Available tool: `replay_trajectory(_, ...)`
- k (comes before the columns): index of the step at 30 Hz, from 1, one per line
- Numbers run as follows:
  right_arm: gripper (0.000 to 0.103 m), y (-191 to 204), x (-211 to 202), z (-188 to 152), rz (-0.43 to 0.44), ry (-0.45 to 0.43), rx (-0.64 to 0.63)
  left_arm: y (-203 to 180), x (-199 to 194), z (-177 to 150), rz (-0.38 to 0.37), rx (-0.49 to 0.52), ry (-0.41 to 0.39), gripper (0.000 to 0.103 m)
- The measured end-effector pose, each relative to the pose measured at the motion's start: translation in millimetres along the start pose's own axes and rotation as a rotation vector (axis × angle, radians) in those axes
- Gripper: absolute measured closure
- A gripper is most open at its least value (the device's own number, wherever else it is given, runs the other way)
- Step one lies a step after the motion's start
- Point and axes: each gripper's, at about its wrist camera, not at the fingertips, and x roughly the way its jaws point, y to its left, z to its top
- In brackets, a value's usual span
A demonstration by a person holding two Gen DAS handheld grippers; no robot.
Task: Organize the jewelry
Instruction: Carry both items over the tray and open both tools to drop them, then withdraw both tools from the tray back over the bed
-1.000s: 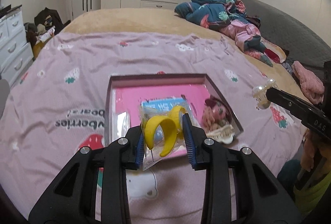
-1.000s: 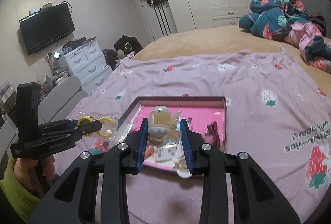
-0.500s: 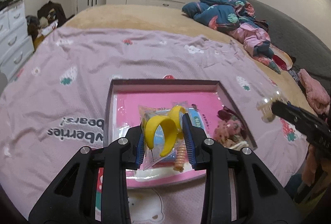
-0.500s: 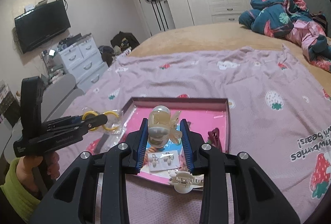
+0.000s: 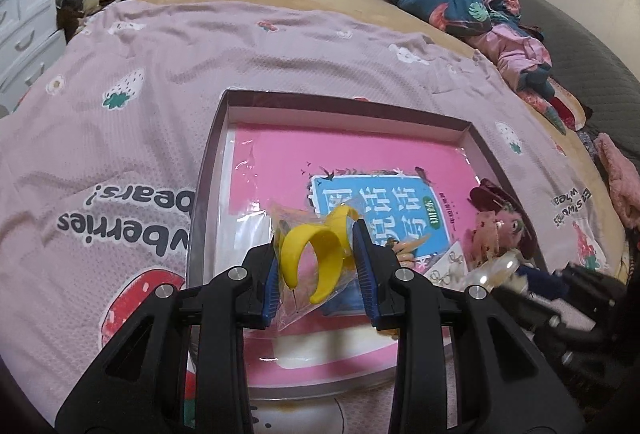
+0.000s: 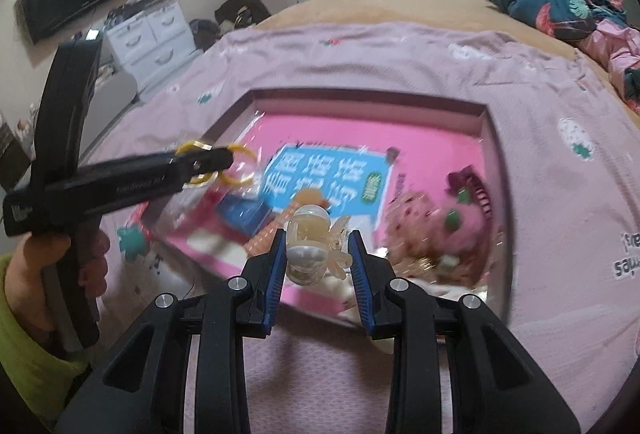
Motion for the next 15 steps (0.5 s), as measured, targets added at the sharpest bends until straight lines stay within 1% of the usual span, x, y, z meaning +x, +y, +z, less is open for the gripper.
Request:
replay_trajectory(3,0.073,4.4,6.3,-3.7,-0.006,0.017,-0.016,0.6,-0.8,-0.4,0.0,0.002,0.002,0.078)
replay_trajectory(6,0.063,4.6,5.3,-5.2,-0.007,0.021,-0.009,0.5,-0.3,-0.5,0.002,0.003,0.004,0.078)
replay_trajectory(8,0.051,4.2,-0.2,-5.9,-0.003,0.01,-0.005,-0.4,-0.2,-0.2,0.004,0.004,0.003,0.076)
replay_trajectory(9,0.048,3.6,-5.3,-6.4,-0.003,-0.002,0.002,-0.4,0.0,-0.1,0.004,0.005,0.004,0.075)
replay_trajectory(11,0.044,1.5,-15.1,-6.7,-0.005,-0.023,0.014,-1.3,-1.4,-0.7,0.005,0.008,0.003,0.067)
replay_trajectory(13,0.041,-1.1,-26.0,-6.6,-0.005,-0.041,0.027,-2.2,-5.7,-2.2,0.003,0.009,0.0,0.065)
replay_trajectory(15,0.033,-3.4,-40.6,-7.9,-0.01,-0.069,0.038,-4.5,-11.4,-2.7,0.002,0.014,-0.01,0.059)
